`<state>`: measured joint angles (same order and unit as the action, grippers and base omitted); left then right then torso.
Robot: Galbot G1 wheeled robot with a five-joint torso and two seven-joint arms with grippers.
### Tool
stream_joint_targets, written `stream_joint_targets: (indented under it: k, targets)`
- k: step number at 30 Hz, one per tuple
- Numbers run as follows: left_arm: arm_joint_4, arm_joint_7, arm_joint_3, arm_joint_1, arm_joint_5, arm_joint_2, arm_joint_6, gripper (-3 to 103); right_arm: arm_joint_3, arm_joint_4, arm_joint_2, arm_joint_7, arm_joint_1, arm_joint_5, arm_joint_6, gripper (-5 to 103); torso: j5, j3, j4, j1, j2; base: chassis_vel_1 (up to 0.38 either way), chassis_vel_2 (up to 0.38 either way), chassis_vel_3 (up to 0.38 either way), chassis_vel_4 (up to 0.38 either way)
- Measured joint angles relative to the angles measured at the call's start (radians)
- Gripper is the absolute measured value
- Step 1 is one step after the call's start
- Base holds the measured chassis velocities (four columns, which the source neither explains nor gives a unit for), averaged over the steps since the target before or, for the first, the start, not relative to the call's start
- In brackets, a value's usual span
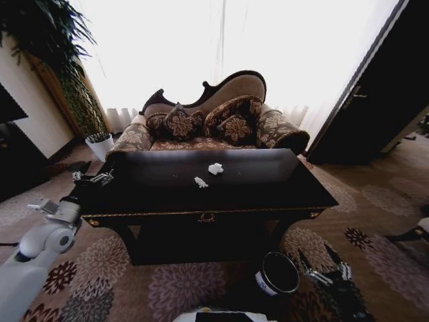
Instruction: Move to the front of the table and place the trash on the table into the trash bin.
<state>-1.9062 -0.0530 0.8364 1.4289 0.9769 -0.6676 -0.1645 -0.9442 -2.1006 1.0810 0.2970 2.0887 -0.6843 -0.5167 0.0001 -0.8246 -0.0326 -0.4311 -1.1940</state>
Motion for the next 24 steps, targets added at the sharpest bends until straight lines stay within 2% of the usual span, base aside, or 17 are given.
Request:
stream_joint_targets:
  k: [1,2,6,7,8,11,13,14,18,20,21,22,24]
  targets:
    - [0.0,0.0,0.0,0.0,0.0,0.0,0.0,100,-0.006,-0.022,-0.051,-0.043,-0.036,-0.005,0.061,100,-0.0001,0.0,0.0006,0.0,0.0,0.0,0.0,0.0,0.0]
    - [0.0,0.0,0.0,0.0,0.0,0.0,0.0,100,-0.006,-0.022,-0.051,-0.043,-0.036,-0.005,0.061,100,-0.0001,0.0,0.0006,0.0,0.0,0.0,0.0,0.0,0.0]
    - [0.0,0.0,0.0,0.0,0.0,0.0,0.0,100,-0.008,-0.068,-0.192,-0.162,-0.149,-0.049,0.242,100,0.0002,0.0,0.0005,0.0,0.0,0.0,0.0,0.0,0.0]
    - [0.0,-0.001,0.0,0.0,0.0,0.0,0.0,100,-0.002,-0.078,-0.22,-0.18,-0.167,-0.071,0.274,100,0.0001,0.0,0.0003,0.0,0.0,0.0,0.0,0.0,0.0]
    - [0.0,-0.001,0.0,0.0,0.0,0.0,0.0,100,-0.002,-0.078,-0.22,-0.18,-0.167,-0.071,0.274,100,0.0001,0.0,0.0003,0.0,0.0,0.0,0.0,0.0,0.0]
    - [0.0,0.0,0.0,0.0,0.0,0.0,0.0,100,0.032,-0.107,-0.312,-0.224,-0.226,-0.174,0.368,100,0.0001,0.0,0.0001,0.0,0.0,0.0,0.0,0.0,0.0]
    - [0.0,0.0,0.0,0.0,0.0,0.0,0.0,100,0.063,-0.108,-0.372,-0.228,-0.272,-0.209,0.407,100,0.0,0.0,0.0003,0.0,0.0,0.0,0.0,0.0,0.0]
    - [0.0,0.0,0.0,0.0,0.0,0.0,0.0,100,0.063,-0.108,-0.372,-0.228,-0.272,-0.209,0.407,100,0.0,0.0,0.0003,0.0,0.0,0.0,0.0,0.0,0.0]
    - [0.0,0.0,0.0,0.0,0.0,0.0,0.0,100,0.139,-0.064,-0.489,-0.227,-0.388,-0.255,0.467,100,0.0,0.0,0.0001,0.0,0.0,0.0,0.0,0.0,0.0]
    - [0.0,0.0,0.0,0.0,0.0,0.0,0.0,100,0.148,-0.057,-0.5,-0.226,-0.402,-0.257,0.471,100,0.0,0.0,0.0001,0.0,0.0,0.0,0.0,0.0,0.0]
    - [0.0,0.0,0.0,0.0,0.0,0.0,0.0,100,0.212,-0.014,-0.547,-0.226,-0.489,-0.267,0.481,100,-0.0001,0.0,0.0002,0.0,0.0,0.0,0.0,0.0,0.0]
    - [0.0,0.0,0.0,0.0,0.0,0.0,0.0,100,0.351,0.07,-0.602,-0.227,-0.655,-0.284,0.492,100,0.0,0.0,0.0003,0.0,0.0,0.0,0.0,0.0,0.0]
    - [0.0,0.0,0.0,0.0,0.0,0.0,0.0,100,0.464,0.132,-0.617,-0.23,-0.79,-0.301,0.501,100,-0.0002,0.0,0.0,0.0,0.0,0.0,0.0,0.0,0.0]
